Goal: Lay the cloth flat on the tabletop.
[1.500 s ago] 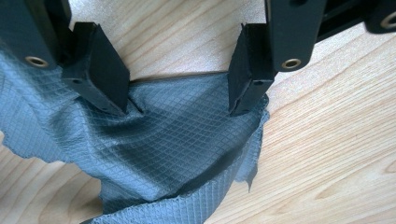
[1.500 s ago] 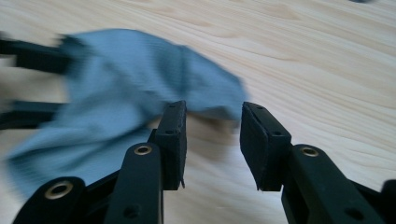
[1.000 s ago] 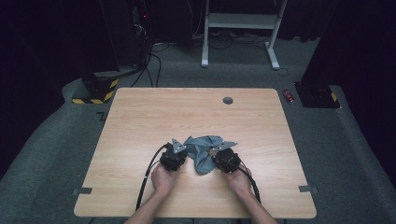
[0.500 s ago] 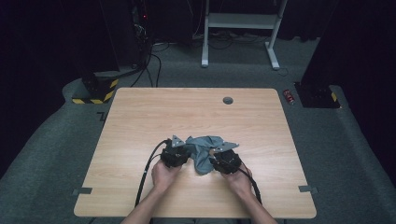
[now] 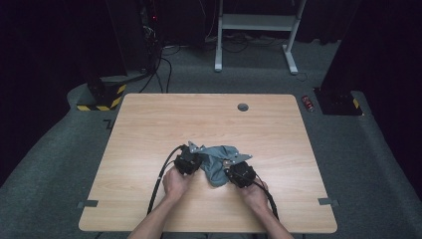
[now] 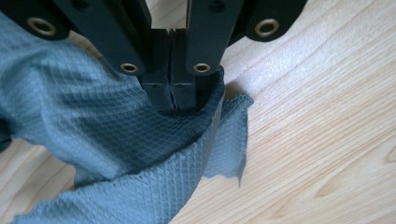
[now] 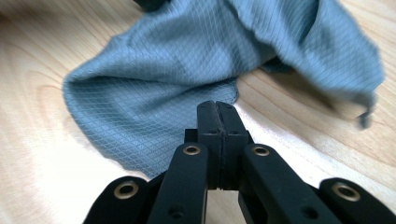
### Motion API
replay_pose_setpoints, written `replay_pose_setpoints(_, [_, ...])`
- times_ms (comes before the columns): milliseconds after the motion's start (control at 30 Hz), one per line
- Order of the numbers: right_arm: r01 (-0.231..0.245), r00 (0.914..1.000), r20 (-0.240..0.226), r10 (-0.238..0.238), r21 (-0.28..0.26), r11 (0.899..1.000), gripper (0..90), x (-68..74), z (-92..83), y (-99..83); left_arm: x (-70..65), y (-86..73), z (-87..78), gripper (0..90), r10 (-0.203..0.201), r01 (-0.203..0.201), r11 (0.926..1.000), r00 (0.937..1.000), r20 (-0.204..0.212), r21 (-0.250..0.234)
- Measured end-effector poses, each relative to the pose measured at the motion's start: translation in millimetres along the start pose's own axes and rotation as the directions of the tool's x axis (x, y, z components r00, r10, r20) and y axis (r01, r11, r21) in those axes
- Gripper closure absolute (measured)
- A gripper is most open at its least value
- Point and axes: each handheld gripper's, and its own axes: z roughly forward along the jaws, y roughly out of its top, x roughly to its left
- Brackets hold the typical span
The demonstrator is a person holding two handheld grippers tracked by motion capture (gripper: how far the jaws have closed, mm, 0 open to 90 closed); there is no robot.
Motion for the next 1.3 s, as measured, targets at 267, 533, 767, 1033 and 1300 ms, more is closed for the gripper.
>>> replay_pose_setpoints(267, [0.001,0.9995,-0.030,-0.003,-0.046,0.999,89.5,3.9,-26.4,-6.2,15.9,20.2,-33.4,89.3,-0.040,0.039,0.9926,0.9992,-0.004,-0.115])
replay_pose_setpoints(533, [-0.015,0.9995,-0.027,0.015,-0.033,0.999,78.7,4.6,-18.0,-8.9,22.1,11.5,-13.5,88.2,-0.070,0.068,0.9953,0.9974,-0.015,-0.068])
replay_pose_setpoints(767, [-0.057,0.9928,0.101,0.064,-0.073,0.996,56.1,-21.4,-26.5,2.2,-0.1,1.3,-31.7,58.5,-0.065,0.072,0.9891,0.9965,0.052,-0.129])
replay_pose_setpoints(1033, [-0.045,0.9948,0.094,0.039,0.066,0.997,66.0,-31.1,3.5,5.3,-38.7,-10.0,-38.5,49.2,0.016,-0.003,0.9939,0.9934,0.114,-0.110])
replay_pose_setpoints(1300, [-0.053,0.9941,0.095,0.052,0.013,0.999,88.9,-38.7,-8.0,13.0,-48.0,-14.7,-14.5,82.3,0.075,-0.076,0.9971,0.9917,0.104,0.000])
